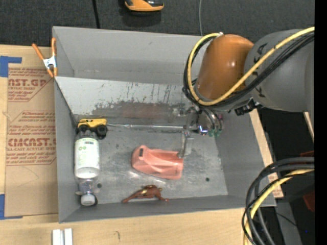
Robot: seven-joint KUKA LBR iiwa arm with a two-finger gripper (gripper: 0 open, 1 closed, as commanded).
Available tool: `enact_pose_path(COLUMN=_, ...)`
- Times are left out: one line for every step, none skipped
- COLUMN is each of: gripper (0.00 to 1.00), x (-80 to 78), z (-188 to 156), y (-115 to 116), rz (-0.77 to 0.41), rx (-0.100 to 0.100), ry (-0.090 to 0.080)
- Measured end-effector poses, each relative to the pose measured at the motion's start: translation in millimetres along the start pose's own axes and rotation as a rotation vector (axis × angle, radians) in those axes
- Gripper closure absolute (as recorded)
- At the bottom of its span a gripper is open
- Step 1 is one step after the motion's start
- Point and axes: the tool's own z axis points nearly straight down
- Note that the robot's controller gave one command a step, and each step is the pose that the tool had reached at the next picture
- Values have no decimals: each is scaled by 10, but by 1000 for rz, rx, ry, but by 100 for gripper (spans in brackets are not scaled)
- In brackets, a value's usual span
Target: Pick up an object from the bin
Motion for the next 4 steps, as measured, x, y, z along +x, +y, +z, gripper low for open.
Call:
enact_pose_path(gripper=0, x=-17, z=-48, y=0, rz=0, rx=0, ry=-8)
enact_pose_path(gripper=0, x=14, z=379, y=68, rz=-37, rx=1, ry=-16)
enact_pose_path(gripper=0, x=132, z=750, y=196, rz=33, rx=-4, ry=-9)
enact_pose_path(gripper=0, x=90, z=814, y=297, rz=-4, rx=-13, ry=-23)
